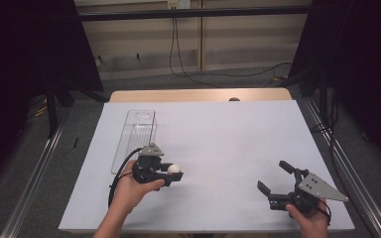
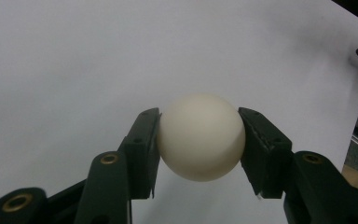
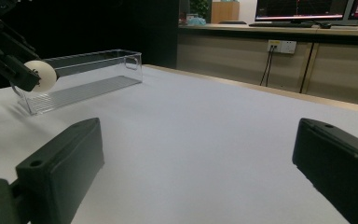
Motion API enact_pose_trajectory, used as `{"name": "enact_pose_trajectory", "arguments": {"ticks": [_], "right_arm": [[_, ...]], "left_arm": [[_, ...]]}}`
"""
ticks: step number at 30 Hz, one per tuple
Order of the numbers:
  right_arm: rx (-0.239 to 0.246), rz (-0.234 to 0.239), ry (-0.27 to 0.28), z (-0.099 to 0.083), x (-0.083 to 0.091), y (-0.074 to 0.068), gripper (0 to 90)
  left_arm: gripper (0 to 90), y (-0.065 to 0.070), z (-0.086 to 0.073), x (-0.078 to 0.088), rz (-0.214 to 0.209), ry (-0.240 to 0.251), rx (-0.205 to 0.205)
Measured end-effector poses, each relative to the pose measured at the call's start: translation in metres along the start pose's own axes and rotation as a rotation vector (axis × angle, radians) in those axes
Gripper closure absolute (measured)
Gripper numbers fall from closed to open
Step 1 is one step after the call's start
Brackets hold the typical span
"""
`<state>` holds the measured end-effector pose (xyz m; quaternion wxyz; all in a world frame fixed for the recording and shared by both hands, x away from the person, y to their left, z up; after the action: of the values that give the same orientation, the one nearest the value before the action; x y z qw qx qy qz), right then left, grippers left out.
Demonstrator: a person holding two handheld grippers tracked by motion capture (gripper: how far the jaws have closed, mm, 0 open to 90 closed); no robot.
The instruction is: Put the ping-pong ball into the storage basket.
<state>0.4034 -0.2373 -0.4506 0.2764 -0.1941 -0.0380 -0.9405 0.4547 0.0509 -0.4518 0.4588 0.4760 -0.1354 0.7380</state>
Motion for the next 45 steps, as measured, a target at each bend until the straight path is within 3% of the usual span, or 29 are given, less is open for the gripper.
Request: {"name": "enact_pose_trajectory", "arguments": {"ticks": [45], "right_arm": [[0.002,0.006,-0.001,0.000,0.000,-0.001,1.6]], "left_arm": [[51.1,-0.017,0.004,0.018,0.029,-0.002,0.053]]}}
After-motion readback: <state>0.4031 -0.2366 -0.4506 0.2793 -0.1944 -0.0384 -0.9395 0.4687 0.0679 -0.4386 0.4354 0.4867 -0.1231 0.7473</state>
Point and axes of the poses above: each handheld gripper's, and its own axes: x roughly backward along the jaws, z roughly out of its top, y roughly to its right, the point moved 10 cm from there along -x, roughly forward along the jaws, and after that the axes turned 15 degrees about -y, right-handed, at the moved point
